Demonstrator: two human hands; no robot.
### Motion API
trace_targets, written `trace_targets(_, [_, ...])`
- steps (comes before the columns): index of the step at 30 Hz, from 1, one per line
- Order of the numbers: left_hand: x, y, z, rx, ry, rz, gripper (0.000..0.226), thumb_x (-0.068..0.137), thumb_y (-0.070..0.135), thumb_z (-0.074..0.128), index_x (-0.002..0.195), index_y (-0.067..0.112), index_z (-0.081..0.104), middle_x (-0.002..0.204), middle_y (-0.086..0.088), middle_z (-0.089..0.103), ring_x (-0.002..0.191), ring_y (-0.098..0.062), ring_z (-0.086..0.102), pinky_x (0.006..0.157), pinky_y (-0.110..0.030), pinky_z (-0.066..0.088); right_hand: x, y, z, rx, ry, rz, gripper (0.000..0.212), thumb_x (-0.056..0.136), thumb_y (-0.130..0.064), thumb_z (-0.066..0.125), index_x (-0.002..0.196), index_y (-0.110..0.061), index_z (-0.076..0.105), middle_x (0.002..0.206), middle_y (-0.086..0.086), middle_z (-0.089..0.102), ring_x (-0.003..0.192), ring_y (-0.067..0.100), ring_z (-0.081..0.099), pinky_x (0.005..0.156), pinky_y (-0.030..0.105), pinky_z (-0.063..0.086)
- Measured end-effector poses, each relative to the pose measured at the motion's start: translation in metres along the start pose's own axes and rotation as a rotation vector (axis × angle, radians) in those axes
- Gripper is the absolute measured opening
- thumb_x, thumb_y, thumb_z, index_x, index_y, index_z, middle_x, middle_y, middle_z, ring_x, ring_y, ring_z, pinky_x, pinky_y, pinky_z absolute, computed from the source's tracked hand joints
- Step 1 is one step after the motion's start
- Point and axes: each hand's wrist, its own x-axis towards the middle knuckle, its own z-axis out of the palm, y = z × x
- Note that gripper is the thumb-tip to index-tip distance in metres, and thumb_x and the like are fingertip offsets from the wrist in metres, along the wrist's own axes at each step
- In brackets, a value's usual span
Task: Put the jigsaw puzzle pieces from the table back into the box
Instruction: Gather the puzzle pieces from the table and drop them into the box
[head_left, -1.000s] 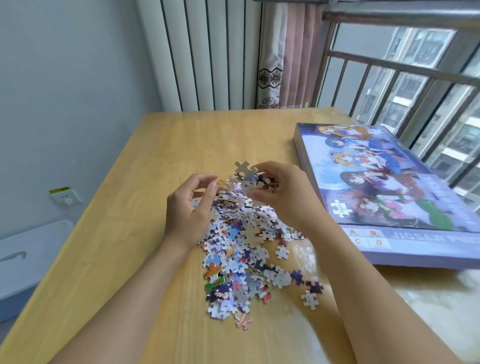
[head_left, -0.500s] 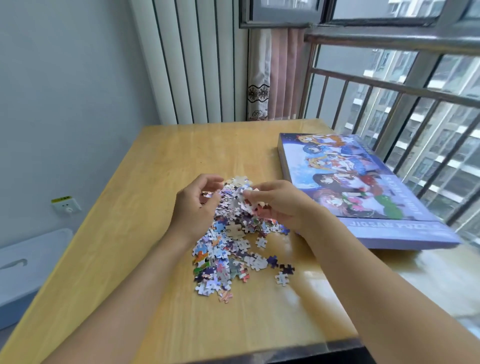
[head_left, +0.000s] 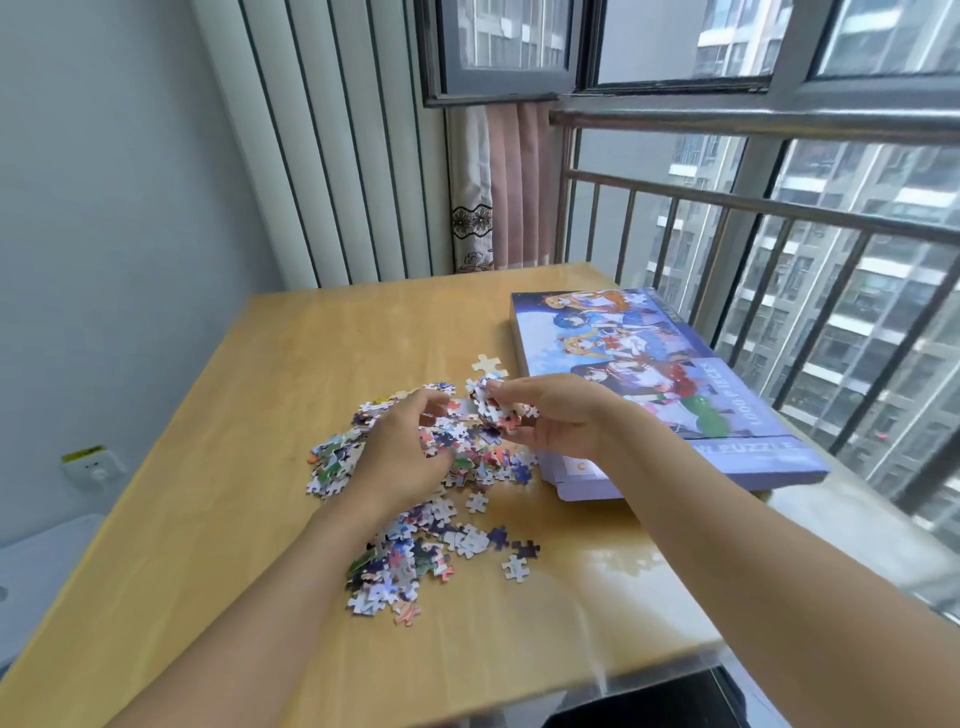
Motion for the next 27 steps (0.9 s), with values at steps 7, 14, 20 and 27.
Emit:
trace_targets(7, [0.002, 0.034, 0.032, 0.187, -0.281, 0.224, 0.089, 0.073, 0.047, 0.082, 0.148, 0.029, 0.038, 0.136, 0.011, 0.038, 0.127, -0.007, 0.040, 0.099, -0.019, 0.033, -0.024, -0.017, -0.021, -0.040, 0.013, -0.066, 0.027, 0.089, -0.016, 0.073, 0.111, 0.000, 0.072, 0.091, 0.007, 0.064, 0.073, 0.015, 0.058, 0.062, 0.026, 0.060])
trace_targets(14, [0.015, 0.048, 0.055, 0.241, -0.215, 0.312, 0.047, 0.085, 0.041, 0.050, 0.129, 0.040, 0.063, 0.130, 0.002, 0.063, 0.114, -0.022, 0.061, 0.092, -0.039, 0.052, -0.049, -0.028, -0.032, -0.031, 0.007, -0.105, 0.016, 0.088, -0.016, 0.072, 0.101, -0.006, 0.074, 0.102, 0.005, 0.065, 0.079, 0.015, 0.059, 0.066, 0.027, 0.060])
trace_targets(20, [0.033, 0.063, 0.051, 0.042, 0.012, 0.303, 0.035, 0.095, 0.024, 0.058, 0.063, 0.016, 0.070, 0.063, 0.008, 0.067, 0.058, -0.007, 0.057, 0.064, -0.033, 0.052, -0.070, -0.040, -0.037, 0.012, -0.096, -0.193, 0.022, 0.072, -0.017, 0.079, 0.090, -0.005, 0.077, 0.099, 0.010, 0.071, 0.090, 0.019, 0.068, 0.092, 0.040, 0.058])
trace_targets(27, [0.082, 0.114, 0.011, -0.202, 0.159, 0.212, 0.028, 0.088, 0.016, 0.069, 0.067, 0.034, 0.066, 0.061, 0.019, 0.065, 0.059, 0.005, 0.054, 0.062, -0.019, 0.048, -0.096, -0.054, -0.043, -0.039, -0.085, -0.235, 0.031, 0.081, -0.016, 0.076, 0.107, 0.000, 0.074, 0.100, 0.011, 0.069, 0.081, 0.015, 0.064, 0.070, 0.026, 0.058])
